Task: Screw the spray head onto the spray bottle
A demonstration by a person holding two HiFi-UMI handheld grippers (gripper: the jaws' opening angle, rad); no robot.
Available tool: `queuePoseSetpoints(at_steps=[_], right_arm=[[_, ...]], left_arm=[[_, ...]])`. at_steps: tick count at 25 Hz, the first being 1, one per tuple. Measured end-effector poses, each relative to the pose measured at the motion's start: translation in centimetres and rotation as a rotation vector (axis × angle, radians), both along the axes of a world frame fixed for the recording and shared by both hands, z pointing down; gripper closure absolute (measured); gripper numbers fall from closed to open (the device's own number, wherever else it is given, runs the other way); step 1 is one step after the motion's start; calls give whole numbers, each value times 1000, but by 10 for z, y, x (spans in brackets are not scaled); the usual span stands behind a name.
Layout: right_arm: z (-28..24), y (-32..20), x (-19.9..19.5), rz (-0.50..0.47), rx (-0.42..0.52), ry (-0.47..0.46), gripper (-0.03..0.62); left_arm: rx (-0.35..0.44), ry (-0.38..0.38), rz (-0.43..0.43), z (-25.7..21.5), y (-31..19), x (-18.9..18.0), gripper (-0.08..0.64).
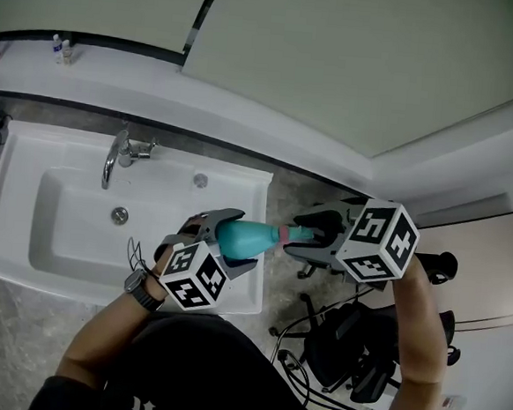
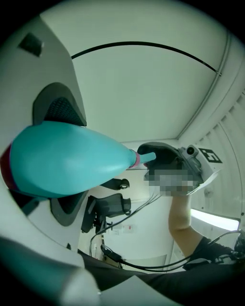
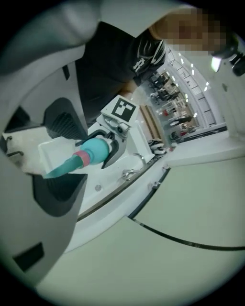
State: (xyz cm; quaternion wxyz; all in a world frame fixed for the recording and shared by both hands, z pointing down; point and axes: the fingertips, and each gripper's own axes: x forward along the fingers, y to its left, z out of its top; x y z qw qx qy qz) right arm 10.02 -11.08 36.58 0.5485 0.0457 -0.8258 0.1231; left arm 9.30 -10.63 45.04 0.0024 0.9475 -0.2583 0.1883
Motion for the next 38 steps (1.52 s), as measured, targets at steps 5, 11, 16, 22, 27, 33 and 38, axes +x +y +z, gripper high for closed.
queuePoseSetpoints(at_steps=[5,11,16,22,27,33,38], right_arm=[[-23,3,-5,-35,65,-216,396],[-114,4,20,92,157,-772,395],[-124,16,44,135,42,-1289,261],[-135,34,4,73,5,-1448,258],[-155,44,-22,-33,-19,-1479,259],[-160,47,-30,-63,-61,-1484,333],[-163,53,-30,-46,-25,-1439,446]], left_arm=[[1,67,64,-17,7,3,158],[18,207,115,-65,18,-4,158],[-4,326,247,-113,39,-14,158],[-68,405,322,-146,52,-7,157],[-92,422,354,-150,61,2,156],[-125,458,379,-152,66,3,156],[-90,406,322,-151,64,2,156]])
